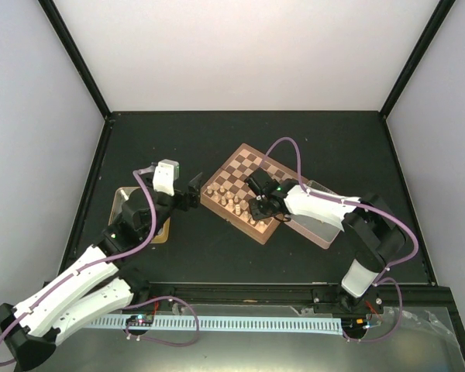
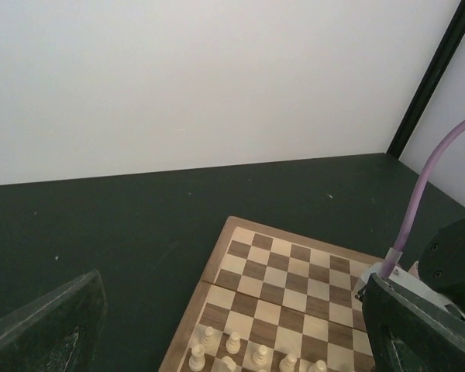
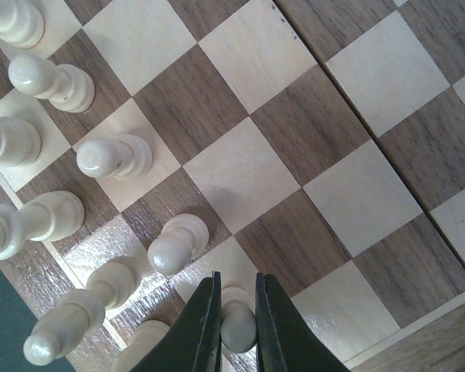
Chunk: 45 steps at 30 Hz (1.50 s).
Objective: Set up the chess pieces on the board
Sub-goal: Place the chess piece on the chessboard, then pick up the chess piece from the storage box.
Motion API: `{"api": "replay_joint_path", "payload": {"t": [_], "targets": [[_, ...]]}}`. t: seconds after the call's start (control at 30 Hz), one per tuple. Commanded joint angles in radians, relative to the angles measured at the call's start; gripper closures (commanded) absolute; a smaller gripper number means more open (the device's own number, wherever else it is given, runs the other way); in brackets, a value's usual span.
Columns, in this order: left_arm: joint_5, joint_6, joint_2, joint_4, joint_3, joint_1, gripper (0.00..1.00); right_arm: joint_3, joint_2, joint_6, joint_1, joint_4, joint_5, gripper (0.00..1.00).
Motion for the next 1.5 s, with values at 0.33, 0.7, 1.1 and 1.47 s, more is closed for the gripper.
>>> {"api": "replay_joint_path", "payload": {"t": [0.33,0.7,1.1,1.47], "targets": [[0.001,0.004,-0.001,0.008,-0.003,0.008,0.08,0.039,-0.058,0.036,0.006,-0.018,0.008,0.78],[0.037,-0.021,-0.041,-0.032,0.010,0.010,0.08,-0.049,-0.294,0.186,-0.037,-0.043,0.227,0.75],[0.040,-0.052,-0.265,-0.288,0.006,0.011,0.07,-0.320,-0.499,0.226,-0.344,-0.095,0.220,0.56],[0.073,-0.113,-0.448,-0.387,-0.054,0.011,0.07,-0.343,-0.347,0.077,-0.491,-0.075,0.123,0.53]]}}
